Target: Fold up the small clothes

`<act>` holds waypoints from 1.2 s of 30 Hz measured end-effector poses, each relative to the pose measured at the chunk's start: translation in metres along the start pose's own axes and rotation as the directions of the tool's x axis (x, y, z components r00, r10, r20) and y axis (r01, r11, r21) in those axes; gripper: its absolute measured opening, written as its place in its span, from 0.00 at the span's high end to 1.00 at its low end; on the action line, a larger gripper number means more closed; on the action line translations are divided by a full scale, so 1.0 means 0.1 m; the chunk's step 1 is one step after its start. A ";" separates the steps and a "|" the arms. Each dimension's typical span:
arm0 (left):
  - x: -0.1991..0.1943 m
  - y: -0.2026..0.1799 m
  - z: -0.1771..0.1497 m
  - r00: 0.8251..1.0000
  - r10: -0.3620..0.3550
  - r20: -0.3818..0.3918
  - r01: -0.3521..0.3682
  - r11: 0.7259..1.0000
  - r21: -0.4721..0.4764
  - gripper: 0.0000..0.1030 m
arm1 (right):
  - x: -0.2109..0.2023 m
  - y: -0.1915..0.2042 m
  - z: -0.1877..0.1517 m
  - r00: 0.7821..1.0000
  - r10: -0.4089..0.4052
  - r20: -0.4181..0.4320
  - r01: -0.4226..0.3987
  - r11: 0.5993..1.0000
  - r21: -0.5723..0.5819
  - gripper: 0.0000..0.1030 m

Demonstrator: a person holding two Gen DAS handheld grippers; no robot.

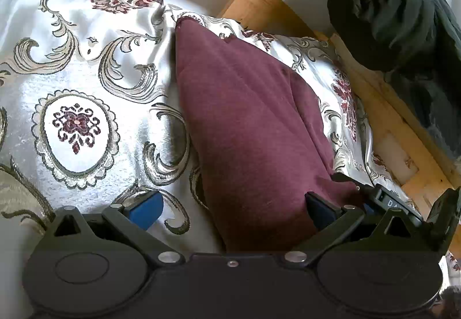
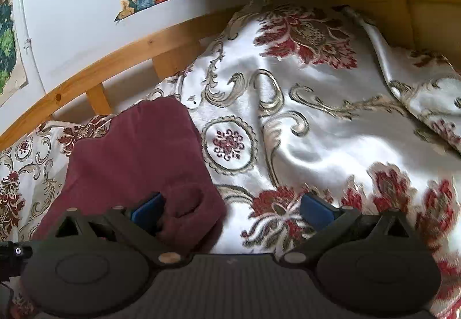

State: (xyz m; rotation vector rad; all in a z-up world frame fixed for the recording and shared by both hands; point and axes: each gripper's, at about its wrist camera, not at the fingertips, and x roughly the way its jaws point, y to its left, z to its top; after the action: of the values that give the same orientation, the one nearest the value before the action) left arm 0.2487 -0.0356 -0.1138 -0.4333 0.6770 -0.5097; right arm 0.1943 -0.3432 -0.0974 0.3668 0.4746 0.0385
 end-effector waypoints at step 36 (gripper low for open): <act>-0.01 0.00 0.00 1.000 -0.001 0.006 0.001 1.000 0.004 0.00 | 0.41 0.09 0.02 0.990 0.139 -0.008 -0.139 0.990 0.003 0.01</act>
State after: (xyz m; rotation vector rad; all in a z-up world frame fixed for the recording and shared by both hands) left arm 0.2481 -0.0352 -0.1138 -0.4316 0.6701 -0.5105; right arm 0.2317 -0.3301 -0.1105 0.4019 0.4564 0.1750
